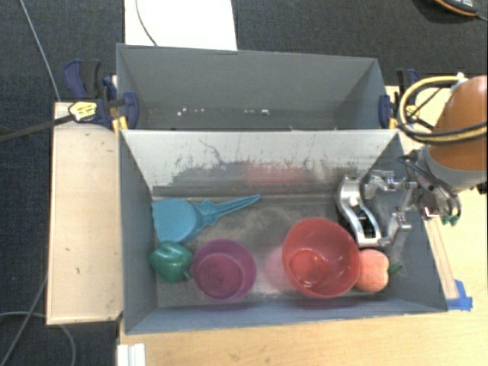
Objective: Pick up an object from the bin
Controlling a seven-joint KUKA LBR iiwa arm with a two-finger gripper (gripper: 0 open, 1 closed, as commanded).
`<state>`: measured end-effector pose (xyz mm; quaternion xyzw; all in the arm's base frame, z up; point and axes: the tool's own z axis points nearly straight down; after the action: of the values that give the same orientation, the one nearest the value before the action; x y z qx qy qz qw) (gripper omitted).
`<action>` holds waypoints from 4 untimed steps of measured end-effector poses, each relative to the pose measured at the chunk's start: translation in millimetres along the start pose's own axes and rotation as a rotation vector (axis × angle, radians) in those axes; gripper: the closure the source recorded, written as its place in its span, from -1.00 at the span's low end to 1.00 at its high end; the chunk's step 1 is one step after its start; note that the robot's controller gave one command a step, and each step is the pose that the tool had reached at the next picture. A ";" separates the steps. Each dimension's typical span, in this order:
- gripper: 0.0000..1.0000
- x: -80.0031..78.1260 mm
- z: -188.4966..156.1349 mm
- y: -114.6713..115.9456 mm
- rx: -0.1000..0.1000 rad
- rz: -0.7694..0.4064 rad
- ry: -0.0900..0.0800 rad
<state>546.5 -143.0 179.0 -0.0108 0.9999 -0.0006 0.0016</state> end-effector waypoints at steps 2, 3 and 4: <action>-1.00 13.4 67.8 4.1 0.002 0.076 -0.016; -1.00 -3.9 88.7 21.7 0.007 0.100 -0.021; -1.00 51.0 61.1 14.2 0.008 -0.003 -0.045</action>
Offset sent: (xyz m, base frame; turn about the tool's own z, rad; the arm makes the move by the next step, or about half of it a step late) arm -0.0179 0.0033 -0.0714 0.0771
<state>495.4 -130.0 117.8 -0.0124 0.9996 -0.0042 0.0243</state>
